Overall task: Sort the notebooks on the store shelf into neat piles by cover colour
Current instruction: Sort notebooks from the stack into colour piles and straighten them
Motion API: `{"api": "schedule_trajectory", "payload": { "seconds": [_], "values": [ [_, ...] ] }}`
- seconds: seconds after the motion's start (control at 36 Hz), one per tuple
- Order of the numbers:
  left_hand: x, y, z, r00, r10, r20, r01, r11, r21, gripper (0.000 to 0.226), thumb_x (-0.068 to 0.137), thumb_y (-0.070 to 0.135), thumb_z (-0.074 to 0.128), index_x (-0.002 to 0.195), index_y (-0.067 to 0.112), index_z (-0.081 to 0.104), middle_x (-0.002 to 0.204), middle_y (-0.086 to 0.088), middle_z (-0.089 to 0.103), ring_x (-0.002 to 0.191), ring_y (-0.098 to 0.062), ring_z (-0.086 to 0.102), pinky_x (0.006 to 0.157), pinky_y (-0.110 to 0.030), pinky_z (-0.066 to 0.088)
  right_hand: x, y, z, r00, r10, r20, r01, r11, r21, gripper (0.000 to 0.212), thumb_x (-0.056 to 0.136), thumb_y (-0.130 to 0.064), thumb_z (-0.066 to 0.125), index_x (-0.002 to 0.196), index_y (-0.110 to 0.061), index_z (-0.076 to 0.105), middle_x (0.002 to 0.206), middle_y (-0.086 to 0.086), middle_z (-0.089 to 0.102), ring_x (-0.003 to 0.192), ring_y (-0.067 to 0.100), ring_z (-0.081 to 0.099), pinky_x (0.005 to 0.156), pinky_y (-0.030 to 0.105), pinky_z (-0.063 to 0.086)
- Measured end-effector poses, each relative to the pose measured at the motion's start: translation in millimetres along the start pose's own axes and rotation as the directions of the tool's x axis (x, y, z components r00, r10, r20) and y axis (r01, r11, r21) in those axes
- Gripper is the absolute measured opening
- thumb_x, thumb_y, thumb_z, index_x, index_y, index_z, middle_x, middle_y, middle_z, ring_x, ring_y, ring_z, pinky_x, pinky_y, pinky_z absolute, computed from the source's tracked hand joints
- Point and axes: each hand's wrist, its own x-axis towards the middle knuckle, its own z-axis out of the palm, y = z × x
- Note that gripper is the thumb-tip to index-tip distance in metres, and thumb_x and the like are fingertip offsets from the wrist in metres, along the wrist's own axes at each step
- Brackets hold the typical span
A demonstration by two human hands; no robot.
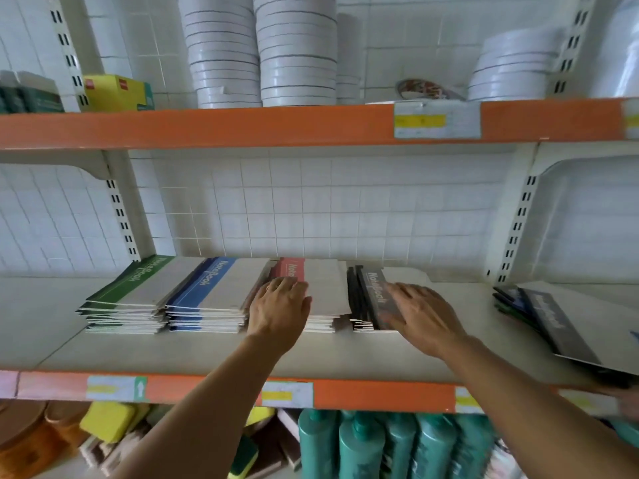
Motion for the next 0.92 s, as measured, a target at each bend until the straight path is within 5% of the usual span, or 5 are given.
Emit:
{"api": "schedule_trajectory", "payload": {
  "seconds": [0.31, 0.53, 0.69, 0.81, 0.92],
  "values": [
    [-3, 157, 33, 0.997, 0.077, 0.002, -0.077, 0.992, -0.103, 0.035, 0.099, 0.033, 0.039, 0.129, 0.024, 0.055, 0.141, 0.007, 0.047, 0.134, -0.014, 0.037, 0.106, -0.029, 0.029, -91, 162, -15, 0.971, 0.228, 0.075, -0.225, 0.973, -0.047, 0.086, 0.085, -0.074, 0.032, 0.152, -0.023, 0.016, 0.157, 0.002, 0.025, 0.140, 0.021, 0.029, 0.112, 0.033, 0.023],
    [-11, 260, 54, 0.992, 0.123, 0.037, -0.115, 0.979, -0.170, 0.032, 0.096, 0.030, 0.048, 0.124, 0.021, 0.061, 0.138, 0.001, 0.052, 0.132, -0.018, 0.041, 0.106, -0.030, 0.029, -126, 240, -13, 0.887, 0.287, 0.362, -0.278, 0.957, -0.079, 0.111, 0.079, -0.076, 0.048, 0.150, -0.023, -0.018, 0.160, 0.013, -0.001, 0.147, 0.029, 0.008, 0.119, 0.042, 0.013],
    [-5, 304, 61, 0.978, 0.199, 0.060, -0.187, 0.969, -0.163, 0.038, 0.100, 0.034, 0.038, 0.135, 0.025, 0.050, 0.148, 0.005, 0.040, 0.138, -0.014, 0.031, 0.110, -0.028, 0.022, -137, 245, -7, 0.943, 0.243, 0.229, -0.234, 0.970, -0.066, 0.086, 0.091, -0.057, 0.049, 0.153, -0.021, 0.002, 0.146, 0.008, 0.040, 0.126, 0.027, 0.045, 0.095, 0.037, 0.044],
    [3, 330, 67, 0.969, 0.247, 0.020, -0.240, 0.955, -0.176, 0.037, 0.101, 0.032, 0.039, 0.134, 0.022, 0.052, 0.143, 0.003, 0.046, 0.134, -0.015, 0.037, 0.106, -0.030, 0.030, -139, 245, -11, 0.980, 0.184, 0.071, -0.181, 0.982, -0.051, 0.044, 0.099, -0.046, 0.037, 0.134, -0.019, 0.042, 0.115, 0.004, 0.062, 0.100, 0.021, 0.060, 0.070, 0.029, 0.043],
    [7, 353, 76, 0.957, 0.287, -0.033, -0.288, 0.936, -0.203, 0.029, 0.100, 0.030, 0.040, 0.118, 0.018, 0.059, 0.119, -0.001, 0.056, 0.111, -0.020, 0.051, 0.085, -0.033, 0.043, -137, 253, -13, 0.980, 0.186, 0.074, -0.180, 0.980, -0.088, 0.030, 0.098, -0.025, 0.043, 0.127, -0.019, 0.046, 0.111, 0.006, 0.064, 0.095, 0.023, 0.062, 0.072, 0.031, 0.048]
  ]
}}
